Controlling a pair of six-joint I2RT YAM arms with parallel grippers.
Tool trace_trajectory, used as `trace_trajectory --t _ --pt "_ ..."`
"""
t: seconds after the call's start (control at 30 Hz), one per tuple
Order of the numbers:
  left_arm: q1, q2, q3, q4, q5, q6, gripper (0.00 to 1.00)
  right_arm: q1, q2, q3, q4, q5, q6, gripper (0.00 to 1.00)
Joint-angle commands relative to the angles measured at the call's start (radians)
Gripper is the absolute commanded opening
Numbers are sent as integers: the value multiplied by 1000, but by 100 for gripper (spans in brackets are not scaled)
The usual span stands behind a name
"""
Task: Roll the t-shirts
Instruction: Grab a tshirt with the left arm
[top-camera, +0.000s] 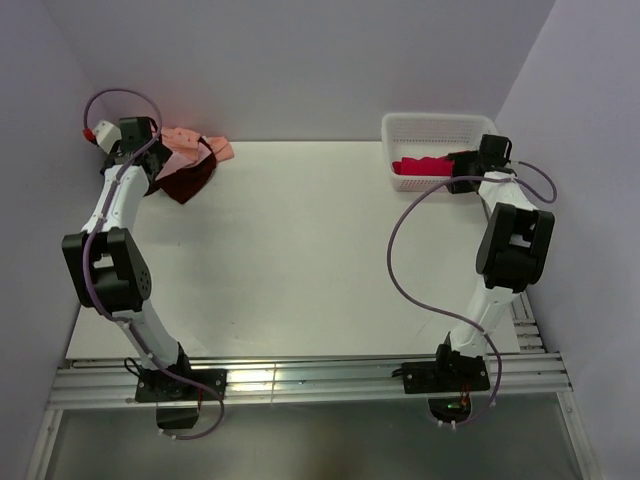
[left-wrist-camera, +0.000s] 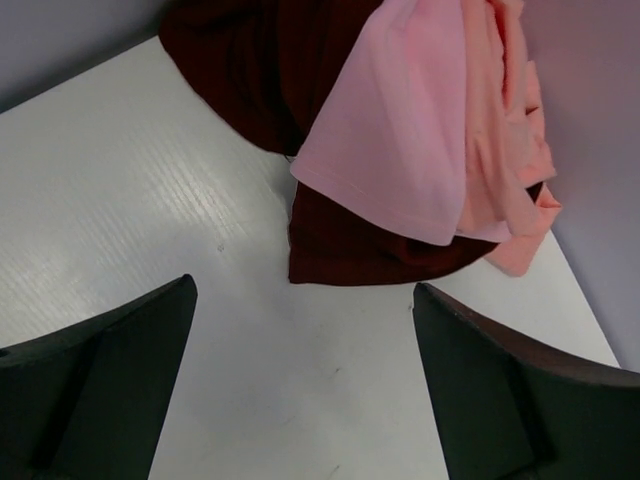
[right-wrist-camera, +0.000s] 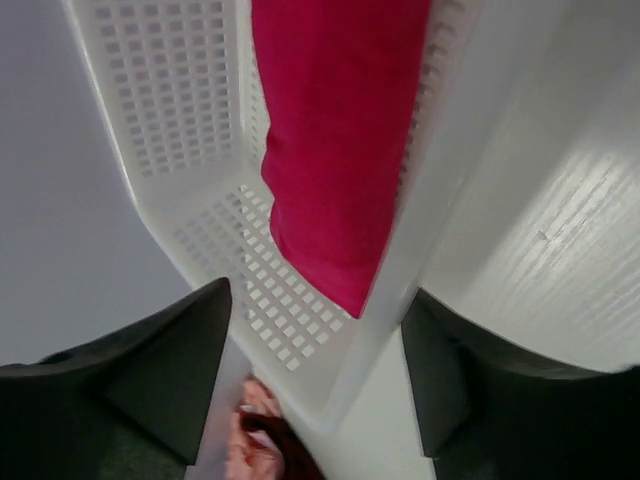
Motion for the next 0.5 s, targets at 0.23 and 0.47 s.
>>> trace_trajectory --t 0.23,0.47 --pt "17 207 94 19 25 -35 89 37 -232 -11 -22 -44 -209 83" --pt "24 358 252 28 2 15 81 49 -425 -211 67 -111 -264 82"
